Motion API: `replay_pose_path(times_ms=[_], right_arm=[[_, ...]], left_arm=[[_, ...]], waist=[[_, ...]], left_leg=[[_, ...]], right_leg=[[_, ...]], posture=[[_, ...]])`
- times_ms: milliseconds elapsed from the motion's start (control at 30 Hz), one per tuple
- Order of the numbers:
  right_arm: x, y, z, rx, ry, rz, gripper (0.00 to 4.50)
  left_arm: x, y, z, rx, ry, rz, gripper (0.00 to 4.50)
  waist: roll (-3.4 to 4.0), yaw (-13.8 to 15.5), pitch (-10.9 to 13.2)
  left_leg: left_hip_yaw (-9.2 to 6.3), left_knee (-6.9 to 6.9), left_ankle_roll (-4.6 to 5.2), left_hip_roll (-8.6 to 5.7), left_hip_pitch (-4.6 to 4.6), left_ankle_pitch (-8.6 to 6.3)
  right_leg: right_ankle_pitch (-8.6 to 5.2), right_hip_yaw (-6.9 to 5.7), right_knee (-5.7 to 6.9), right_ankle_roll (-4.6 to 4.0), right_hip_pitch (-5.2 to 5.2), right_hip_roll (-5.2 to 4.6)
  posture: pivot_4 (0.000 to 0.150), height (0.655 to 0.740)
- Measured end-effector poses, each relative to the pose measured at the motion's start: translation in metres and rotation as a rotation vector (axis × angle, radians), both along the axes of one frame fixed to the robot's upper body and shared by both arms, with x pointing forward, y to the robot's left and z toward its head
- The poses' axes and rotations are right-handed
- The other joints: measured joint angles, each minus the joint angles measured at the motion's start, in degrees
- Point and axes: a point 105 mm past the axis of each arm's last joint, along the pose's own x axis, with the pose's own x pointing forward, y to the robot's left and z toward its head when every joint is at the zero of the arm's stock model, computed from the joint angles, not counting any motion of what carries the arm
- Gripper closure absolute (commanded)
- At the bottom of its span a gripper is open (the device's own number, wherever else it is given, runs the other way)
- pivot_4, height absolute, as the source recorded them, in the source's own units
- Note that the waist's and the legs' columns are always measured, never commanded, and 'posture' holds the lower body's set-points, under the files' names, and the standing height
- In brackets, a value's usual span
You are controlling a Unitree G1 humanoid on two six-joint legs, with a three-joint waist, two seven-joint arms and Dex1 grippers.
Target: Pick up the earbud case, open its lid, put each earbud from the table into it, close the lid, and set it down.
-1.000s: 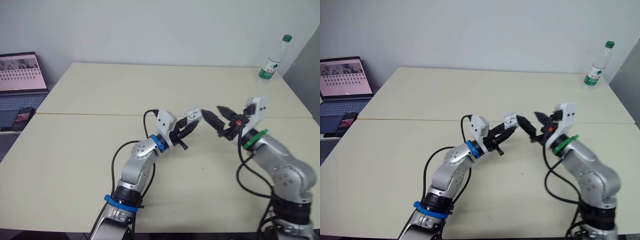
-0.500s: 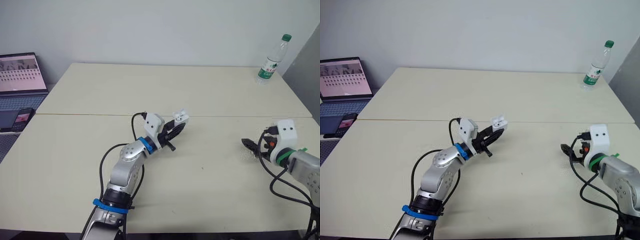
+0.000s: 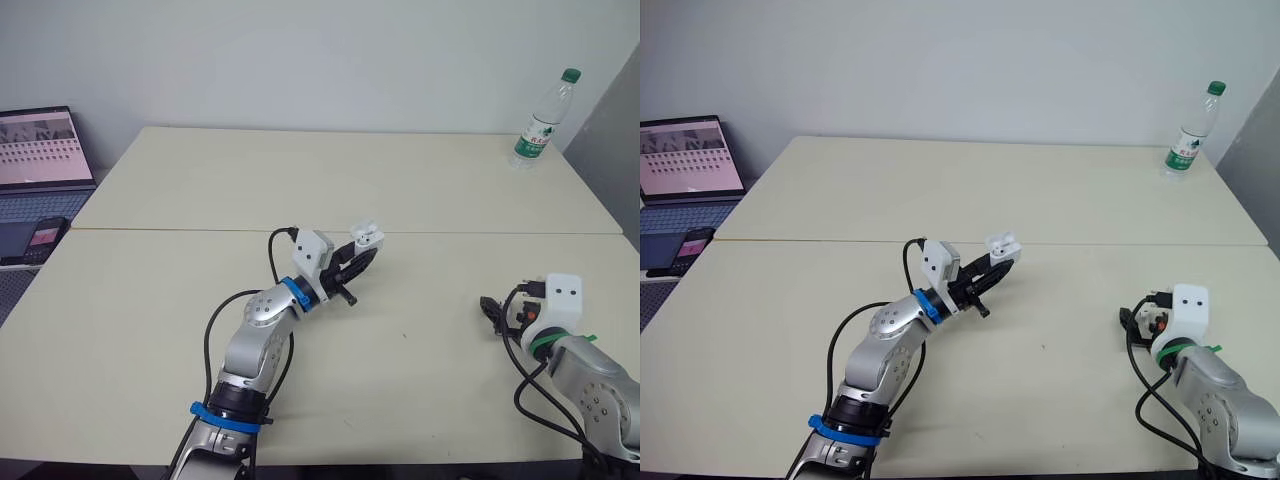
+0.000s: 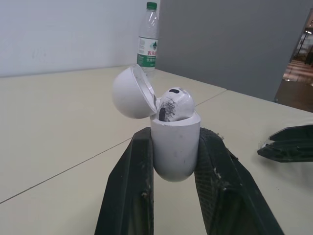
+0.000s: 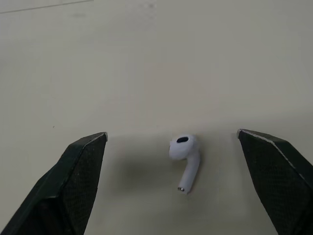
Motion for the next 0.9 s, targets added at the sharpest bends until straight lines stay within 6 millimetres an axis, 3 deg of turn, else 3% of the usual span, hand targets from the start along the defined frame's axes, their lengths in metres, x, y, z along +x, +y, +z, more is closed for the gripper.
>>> replay_pose_path(times_ms=[200,300,467,567,633,700,800,900], right_arm=[[-0.001,0.002,-0.01,-0.03,0.046,0.027,3.23],[-0.001,0.001,-0.01,-0.039,0.047,0.035,4.11],[0.0,0.0,-0.005,-0.061,0.037,0.102,4.1],[0.003,0.003,0.008,-0.125,0.013,0.252,4.1],[0.002,0.008,0.019,-0.207,-0.001,0.427,4.1],[-0.011,0.015,0.02,-0.347,0.037,0.702,4.1],[-0.035,0.021,0.005,-0.467,0.141,1.053,4.1],[-0.041,0.008,-0.006,-0.558,0.231,1.281,4.1]], left_arm=[[0.001,-0.001,0.004,0.002,-0.013,-0.009,3.76],[0.001,0.0,0.004,0.001,-0.012,-0.007,3.76],[0.002,0.0,0.003,-0.002,-0.008,0.004,3.76],[0.002,0.0,0.003,-0.001,-0.008,0.005,3.76],[0.002,0.001,0.003,0.002,-0.009,0.006,3.76],[0.002,0.002,0.003,0.005,-0.008,0.007,3.76],[0.004,0.004,0.002,0.009,-0.005,0.013,3.76],[0.004,0.005,0.001,0.011,-0.004,0.016,3.76]], waist=[[0.0,0.0,0.0],[0.01,0.0,0.0],[0.01,0.0,0.0],[0.02,0.0,0.0],[0.03,0.0,0.0],[0.02,0.0,0.0],[0.0,0.0,0.0],[-0.03,-0.1,0.1]], left_leg=[[0.01,0.0,0.0,0.01,0.0,0.0],[-0.01,0.0,0.0,0.0,0.01,0.0],[0.01,0.0,0.0,-0.01,0.0,0.0],[0.03,0.0,0.0,-0.03,0.02,0.0],[0.02,0.01,0.01,-0.05,0.04,0.0],[-0.05,0.0,0.01,-0.15,0.04,0.0],[-0.09,-0.01,0.01,-0.3,0.08,0.0],[-0.01,0.04,0.01,-0.42,0.23,0.0]], right_leg=[[0.0,0.02,-0.02,0.0,0.0,0.0],[0.0,0.0,0.0,0.0,0.0,0.0],[0.0,0.02,0.0,0.0,0.0,0.0],[0.0,0.04,-0.01,0.0,0.01,0.0],[0.0,0.02,-0.03,0.01,0.02,0.01],[-0.01,-0.07,-0.09,0.0,0.06,0.06],[-0.01,-0.1,-0.13,0.0,0.11,0.07],[0.02,0.12,-0.1,0.05,0.17,0.02]], posture=[[0.15,0.7362],[0.15,0.7362],[0.15,0.7362],[0.15,0.7362],[0.15,0.7362],[0.15,0.7362],[0.15,0.7362],[0.15,0.7362]])
